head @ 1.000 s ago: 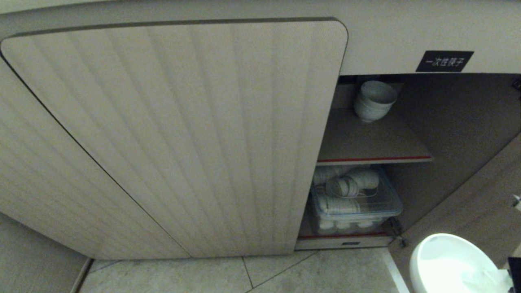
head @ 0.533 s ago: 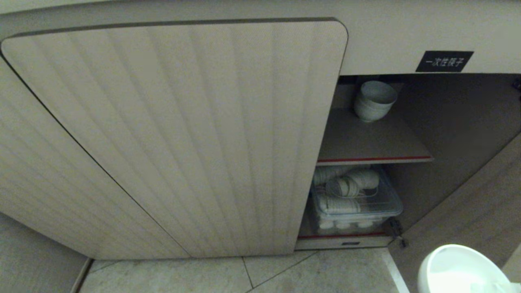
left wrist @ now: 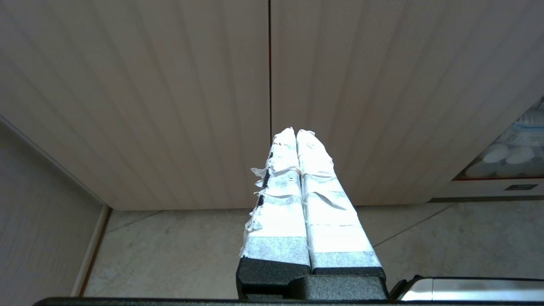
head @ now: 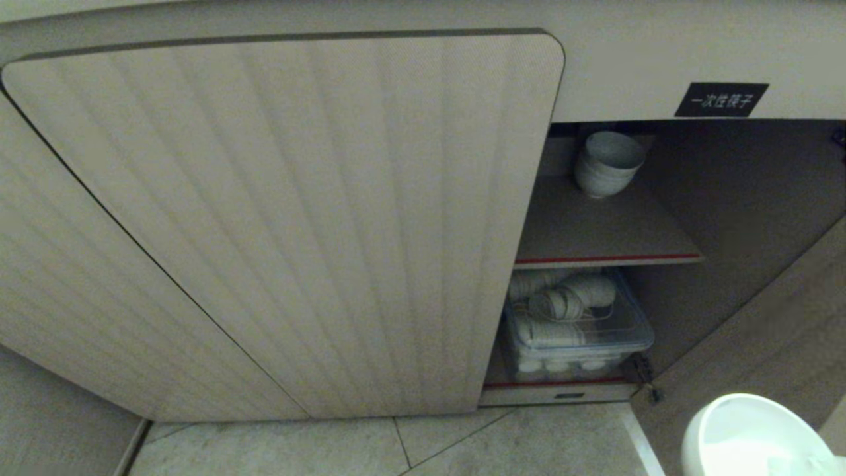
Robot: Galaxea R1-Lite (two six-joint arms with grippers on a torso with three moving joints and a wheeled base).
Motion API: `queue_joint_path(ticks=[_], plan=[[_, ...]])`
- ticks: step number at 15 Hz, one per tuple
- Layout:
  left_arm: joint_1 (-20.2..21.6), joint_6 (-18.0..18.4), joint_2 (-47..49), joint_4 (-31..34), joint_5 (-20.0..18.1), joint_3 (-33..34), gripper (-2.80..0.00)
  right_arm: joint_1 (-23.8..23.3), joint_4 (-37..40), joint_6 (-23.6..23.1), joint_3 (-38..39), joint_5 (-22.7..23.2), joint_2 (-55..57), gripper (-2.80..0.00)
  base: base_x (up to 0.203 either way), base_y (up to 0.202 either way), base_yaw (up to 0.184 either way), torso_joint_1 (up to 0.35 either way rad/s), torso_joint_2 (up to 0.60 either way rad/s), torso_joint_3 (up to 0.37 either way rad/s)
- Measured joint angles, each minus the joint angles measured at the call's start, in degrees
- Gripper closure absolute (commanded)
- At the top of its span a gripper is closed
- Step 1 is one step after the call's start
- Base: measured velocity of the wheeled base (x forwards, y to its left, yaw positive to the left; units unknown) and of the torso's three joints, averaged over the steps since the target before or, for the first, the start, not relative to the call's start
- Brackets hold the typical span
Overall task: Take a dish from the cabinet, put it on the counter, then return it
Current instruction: Place it on the table
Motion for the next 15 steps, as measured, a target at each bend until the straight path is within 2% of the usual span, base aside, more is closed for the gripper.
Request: queue_joint_path(ticks=[15], plan=[[0.00,0.02,0.00,0.02,0.02,0.00,0.00,0.68,-0.12,-0.05,-0.24,-0.22,0.33,0.00,0.000,0.000,0.000,0.000,0.00,0.000]])
